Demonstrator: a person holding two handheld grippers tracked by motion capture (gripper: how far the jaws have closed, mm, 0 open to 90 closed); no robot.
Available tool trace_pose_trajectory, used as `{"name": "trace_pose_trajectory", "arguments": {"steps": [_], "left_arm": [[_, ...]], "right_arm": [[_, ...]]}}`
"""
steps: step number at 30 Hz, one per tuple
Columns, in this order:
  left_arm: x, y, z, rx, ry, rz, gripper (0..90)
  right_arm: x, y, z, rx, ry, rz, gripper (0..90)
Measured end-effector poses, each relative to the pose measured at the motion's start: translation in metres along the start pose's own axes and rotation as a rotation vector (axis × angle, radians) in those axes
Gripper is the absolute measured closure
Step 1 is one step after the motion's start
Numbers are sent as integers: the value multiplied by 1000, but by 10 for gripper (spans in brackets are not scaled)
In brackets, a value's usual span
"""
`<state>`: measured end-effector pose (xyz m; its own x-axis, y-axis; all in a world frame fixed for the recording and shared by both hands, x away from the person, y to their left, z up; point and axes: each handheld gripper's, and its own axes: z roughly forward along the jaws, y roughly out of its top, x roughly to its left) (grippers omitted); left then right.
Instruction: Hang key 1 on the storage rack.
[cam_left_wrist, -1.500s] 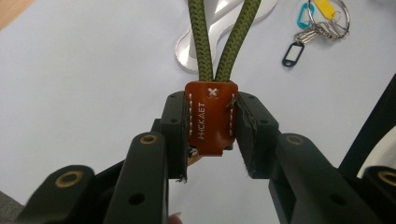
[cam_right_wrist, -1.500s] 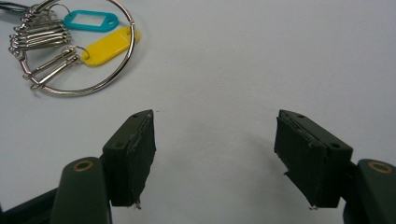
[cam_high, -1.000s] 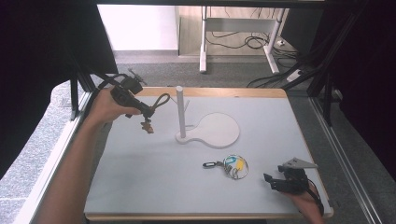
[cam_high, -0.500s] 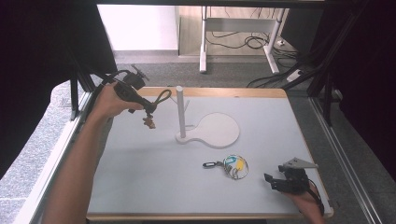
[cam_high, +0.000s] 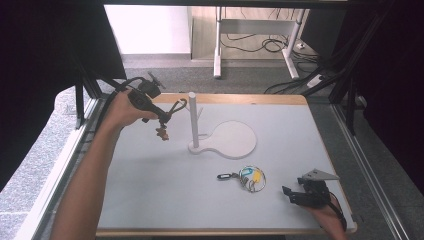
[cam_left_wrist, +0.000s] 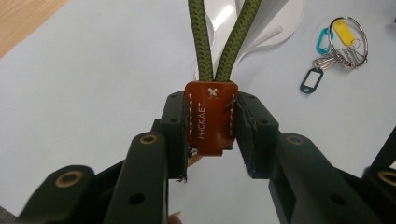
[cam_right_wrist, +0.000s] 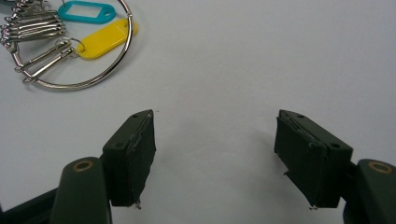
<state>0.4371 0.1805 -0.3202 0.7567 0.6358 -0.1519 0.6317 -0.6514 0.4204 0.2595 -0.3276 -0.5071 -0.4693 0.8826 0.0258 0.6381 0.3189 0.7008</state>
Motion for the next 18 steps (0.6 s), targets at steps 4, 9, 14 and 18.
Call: {"name": "trace_pose_trajectory", "arguments": {"steps": [4,9,14,18], "left_arm": [[-3,2,5,10,-4,9,667],[-6,5,11,14,-5,12,667],[-8,7,22,24,-1,7,666],[-9,8,27,30,0,5,665]], "right_arm": [[0,0,0,-2,0,2,291],[-1,0,-1,-6,-3,2,291],[1,0,0,-2,-3,-5,291],[0,0,0,-2,-2,-3,290]]}}
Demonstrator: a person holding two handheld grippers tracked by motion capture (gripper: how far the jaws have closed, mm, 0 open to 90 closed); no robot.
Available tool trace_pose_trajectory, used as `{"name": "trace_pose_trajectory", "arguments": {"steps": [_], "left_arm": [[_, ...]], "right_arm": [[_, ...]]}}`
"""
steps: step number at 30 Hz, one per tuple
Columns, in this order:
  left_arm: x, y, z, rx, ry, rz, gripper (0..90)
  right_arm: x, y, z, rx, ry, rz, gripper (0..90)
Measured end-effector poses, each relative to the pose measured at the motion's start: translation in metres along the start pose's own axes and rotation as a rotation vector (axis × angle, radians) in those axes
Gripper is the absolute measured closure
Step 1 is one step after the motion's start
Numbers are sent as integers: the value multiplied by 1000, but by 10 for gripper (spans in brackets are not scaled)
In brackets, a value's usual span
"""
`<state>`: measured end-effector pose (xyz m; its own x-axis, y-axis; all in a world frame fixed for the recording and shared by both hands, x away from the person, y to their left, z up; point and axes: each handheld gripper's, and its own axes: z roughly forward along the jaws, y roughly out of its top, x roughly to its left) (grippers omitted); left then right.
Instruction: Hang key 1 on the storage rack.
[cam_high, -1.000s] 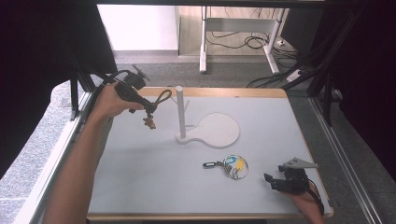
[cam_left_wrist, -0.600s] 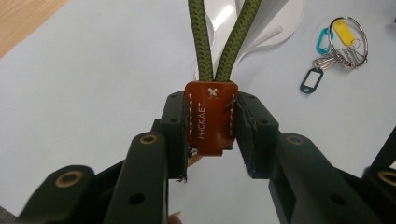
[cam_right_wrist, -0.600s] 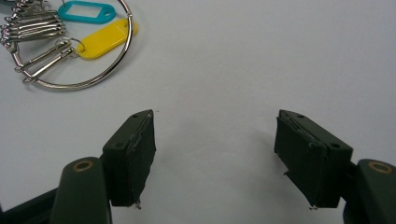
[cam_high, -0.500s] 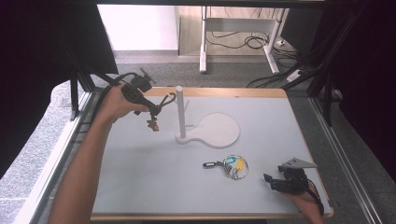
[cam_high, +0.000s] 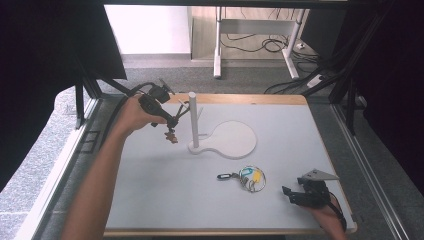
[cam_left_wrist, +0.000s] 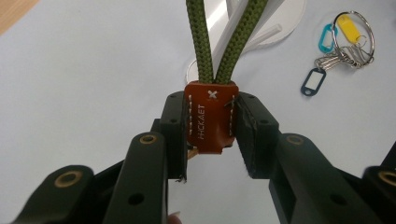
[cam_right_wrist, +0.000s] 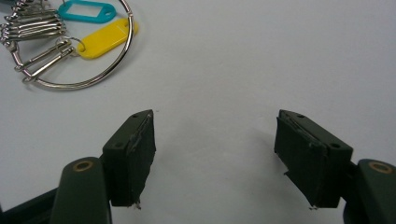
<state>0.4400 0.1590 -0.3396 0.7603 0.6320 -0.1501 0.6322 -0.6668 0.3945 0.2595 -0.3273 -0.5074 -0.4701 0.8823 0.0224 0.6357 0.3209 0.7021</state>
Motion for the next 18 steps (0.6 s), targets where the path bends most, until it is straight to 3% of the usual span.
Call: {"name": "trace_pose_trajectory", "arguments": {"steps": [8,14,18], "left_arm": [[-4,3,12,19,28,9,663],[-6,2,19,24,12,11,635],[-6,-3,18,-17,9,4,619]], "right_arm": [[-1,-1,1,4,-2,2,291],[-1,-1,-1,-2,-6,2,290],[-2,0,-1,-7,-10,4,291]]}}
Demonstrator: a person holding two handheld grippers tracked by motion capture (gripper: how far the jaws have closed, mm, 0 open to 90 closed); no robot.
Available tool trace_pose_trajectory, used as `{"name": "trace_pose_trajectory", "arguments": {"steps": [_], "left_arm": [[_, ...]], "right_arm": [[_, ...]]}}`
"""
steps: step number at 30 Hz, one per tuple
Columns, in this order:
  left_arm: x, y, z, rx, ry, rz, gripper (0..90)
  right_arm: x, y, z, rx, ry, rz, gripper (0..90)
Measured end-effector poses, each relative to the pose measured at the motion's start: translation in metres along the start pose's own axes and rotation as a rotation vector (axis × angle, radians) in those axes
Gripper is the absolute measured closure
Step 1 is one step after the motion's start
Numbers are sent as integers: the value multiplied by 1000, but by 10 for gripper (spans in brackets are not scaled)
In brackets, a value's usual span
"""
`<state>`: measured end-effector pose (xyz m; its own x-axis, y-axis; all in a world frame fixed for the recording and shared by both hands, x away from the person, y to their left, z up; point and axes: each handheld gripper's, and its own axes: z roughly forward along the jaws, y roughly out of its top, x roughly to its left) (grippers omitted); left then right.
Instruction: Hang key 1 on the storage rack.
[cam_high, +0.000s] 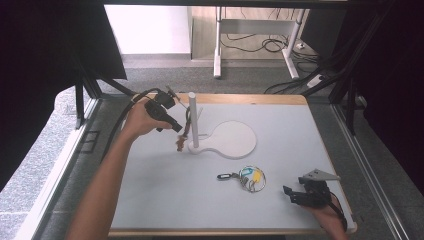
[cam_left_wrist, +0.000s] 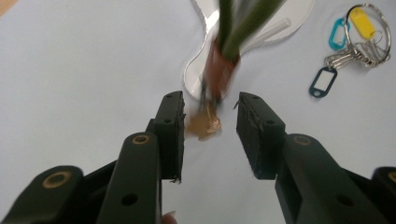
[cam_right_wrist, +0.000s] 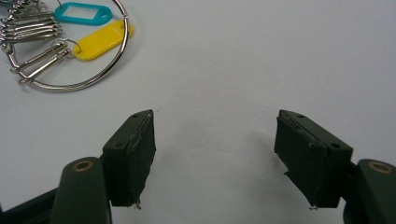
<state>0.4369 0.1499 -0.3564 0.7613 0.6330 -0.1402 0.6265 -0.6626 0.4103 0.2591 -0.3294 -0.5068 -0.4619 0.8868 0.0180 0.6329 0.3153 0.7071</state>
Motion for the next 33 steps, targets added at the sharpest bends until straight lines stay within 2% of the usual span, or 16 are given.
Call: {"name": "trace_pose_trajectory", "arguments": {"steps": [2,3,4,7,12,14,18,23,25,26,27,29,33], "left_arm": [[-2,-2,-3,-6,11,8,603],[-4,-5,-6,-36,3,6,594],[-4,-5,-6,-36,3,6,585],[-9,-13,-10,-92,-8,0,558],[-17,-26,-12,-142,-20,26,489],[-23,-36,-10,-144,-11,45,478],[-31,-52,-7,-137,14,57,453],[-40,-77,2,-150,13,56,442],[-44,-87,8,-171,9,45,440],[-44,-87,8,-171,9,45,439],[-48,-98,15,-157,14,40,433],[-49,-101,18,-159,14,40,429],[-56,-120,32,-158,6,31,423]], "right_arm": [[0,0,0,0,-2,-1,291],[0,0,0,0,-3,-1,291],[0,0,0,0,-3,-1,291],[1,0,1,1,-2,-3,291],[2,0,2,4,-2,-7,291],[2,0,2,3,-2,-9,292],[3,0,2,5,-3,-13,291],[5,0,3,7,-1,-17,291],[6,0,3,8,0,-20,291],[6,0,3,8,1,-21,291],[6,0,3,8,2,-23,291],[6,0,4,7,4,-24,291],[7,1,4,6,4,-24,291]]}}
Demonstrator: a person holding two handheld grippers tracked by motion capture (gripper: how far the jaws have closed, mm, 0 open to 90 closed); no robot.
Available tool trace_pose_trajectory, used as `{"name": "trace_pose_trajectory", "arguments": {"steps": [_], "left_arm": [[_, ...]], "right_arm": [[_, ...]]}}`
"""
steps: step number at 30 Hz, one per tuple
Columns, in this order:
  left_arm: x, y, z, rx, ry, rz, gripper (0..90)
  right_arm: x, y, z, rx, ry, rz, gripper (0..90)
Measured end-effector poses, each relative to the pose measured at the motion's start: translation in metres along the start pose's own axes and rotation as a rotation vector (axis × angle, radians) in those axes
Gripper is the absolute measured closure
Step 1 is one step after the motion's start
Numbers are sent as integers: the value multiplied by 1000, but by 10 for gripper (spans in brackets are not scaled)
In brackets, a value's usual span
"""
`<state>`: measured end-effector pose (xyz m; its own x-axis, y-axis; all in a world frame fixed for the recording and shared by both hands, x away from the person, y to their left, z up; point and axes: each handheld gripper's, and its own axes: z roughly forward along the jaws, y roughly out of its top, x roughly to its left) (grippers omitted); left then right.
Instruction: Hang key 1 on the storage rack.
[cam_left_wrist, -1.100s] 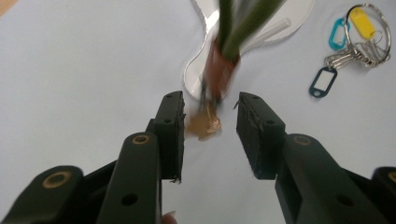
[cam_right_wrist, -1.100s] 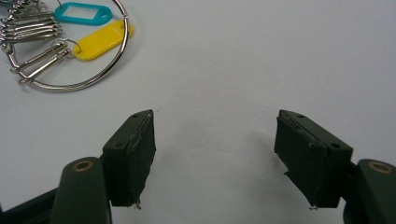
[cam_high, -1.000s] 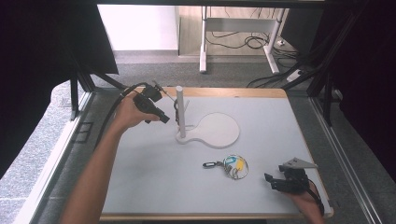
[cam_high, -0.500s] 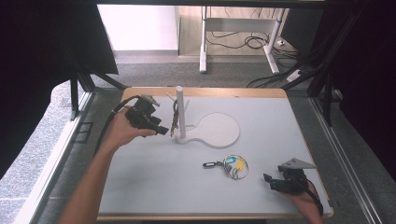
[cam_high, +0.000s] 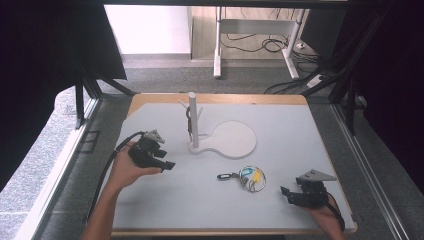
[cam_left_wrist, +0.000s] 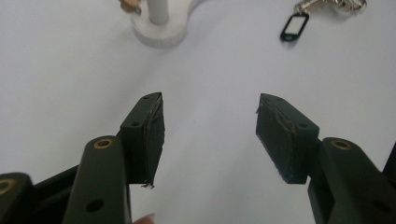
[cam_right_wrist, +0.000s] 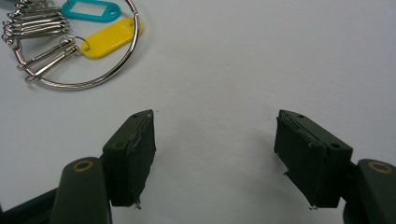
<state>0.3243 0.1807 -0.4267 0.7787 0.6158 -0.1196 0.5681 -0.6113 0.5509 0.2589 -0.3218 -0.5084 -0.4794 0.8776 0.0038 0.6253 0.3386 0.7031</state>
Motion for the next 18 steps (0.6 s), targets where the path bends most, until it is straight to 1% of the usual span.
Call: {"name": "trace_pose_trajectory", "arguments": {"steps": [4,5,8,10,13,14,15,16,17,18], "left_arm": [[-8,-17,12,6,5,-3,421],[-11,-23,15,2,-2,-5,422],[-14,-32,20,-10,-6,-13,425],[-16,-39,22,-8,-10,-25,425],[-17,-44,24,-11,-14,-31,425],[-18,-48,26,-13,-14,-33,426],[-18,-48,26,-13,-14,-33,426],[-19,-49,26,15,8,-19,425],[-19,-49,26,15,8,-19,424],[-19,-49,25,13,17,-21,424]], "right_arm": [[1,1,1,0,3,-1,291],[2,1,1,2,4,-4,291],[3,1,2,4,5,-5,291],[3,1,2,2,5,-6,291],[3,2,2,-1,3,-6,291],[3,3,2,-5,6,6,290],[3,3,2,-5,6,6,290],[3,3,1,-11,8,12,290],[3,3,1,-11,8,12,290],[4,5,0,-14,12,18,291]]}}
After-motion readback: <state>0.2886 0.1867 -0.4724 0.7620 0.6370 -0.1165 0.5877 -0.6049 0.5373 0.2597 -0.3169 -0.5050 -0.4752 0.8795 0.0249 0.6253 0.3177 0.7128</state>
